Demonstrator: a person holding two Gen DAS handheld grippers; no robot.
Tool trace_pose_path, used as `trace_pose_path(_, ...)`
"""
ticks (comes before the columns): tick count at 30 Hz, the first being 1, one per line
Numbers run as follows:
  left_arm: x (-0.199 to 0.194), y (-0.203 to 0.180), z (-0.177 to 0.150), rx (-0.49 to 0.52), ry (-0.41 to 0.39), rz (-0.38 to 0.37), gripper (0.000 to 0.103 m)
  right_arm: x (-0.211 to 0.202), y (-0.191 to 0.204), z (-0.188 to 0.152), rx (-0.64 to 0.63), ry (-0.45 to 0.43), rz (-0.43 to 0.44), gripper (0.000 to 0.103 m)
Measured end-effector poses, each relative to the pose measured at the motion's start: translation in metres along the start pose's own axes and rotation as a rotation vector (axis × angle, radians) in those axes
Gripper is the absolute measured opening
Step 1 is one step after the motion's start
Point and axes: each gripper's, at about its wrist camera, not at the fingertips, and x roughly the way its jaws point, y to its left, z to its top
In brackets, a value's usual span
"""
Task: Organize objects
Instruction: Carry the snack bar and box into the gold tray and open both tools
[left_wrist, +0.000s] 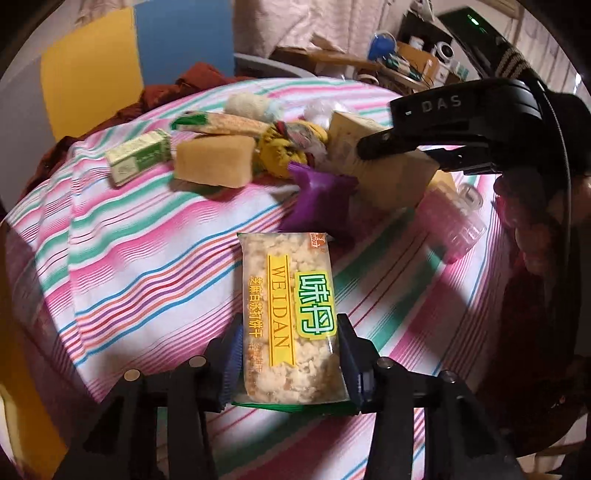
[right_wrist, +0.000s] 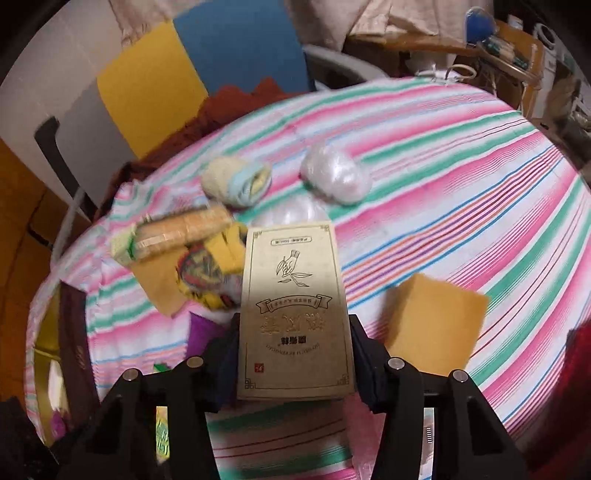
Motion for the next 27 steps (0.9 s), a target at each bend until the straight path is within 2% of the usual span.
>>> trace_pose_path(5, -0.036, 0.006, -0.006, -0.041, -0.089, -0.010, 0.047, -0.023, -0.009, 0.000, 0.047, -0.096, 0.071, 0.053)
trace_pose_path(10, -0.078, 0.020, -0.011, -0.107, -0.173, -0.001, 0.047, -0.047, -0.006, -0.002, 0.042, -0.184, 0.168, 0.053)
trace_pose_path(15, -0.110, 0.051, -0.021, -0.187, -0.235, 0.047, 0.047, -0.068, 0.023, -0.011, -0.031, -0.197, 0.228, 0.053)
trace_pose_path(19, -0.134, 0.088, -0.038, -0.292, -0.267, 0.109, 0.047, -0.075, 0.071, -0.021, -0.117, -0.172, 0.325, 0.053)
trace_pose_path(24, -0.161, 0.130, -0.063, -0.413, -0.306, 0.196, 0.047, -0.070, 0.149, -0.044, -0.251, -0.093, 0.463, 0.053)
trace_pose_path(27, -0.172, 0.162, -0.077, -0.480, -0.306, 0.271, 0.047, -0.059, 0.197, -0.059, -0.331, -0.030, 0.497, 0.053)
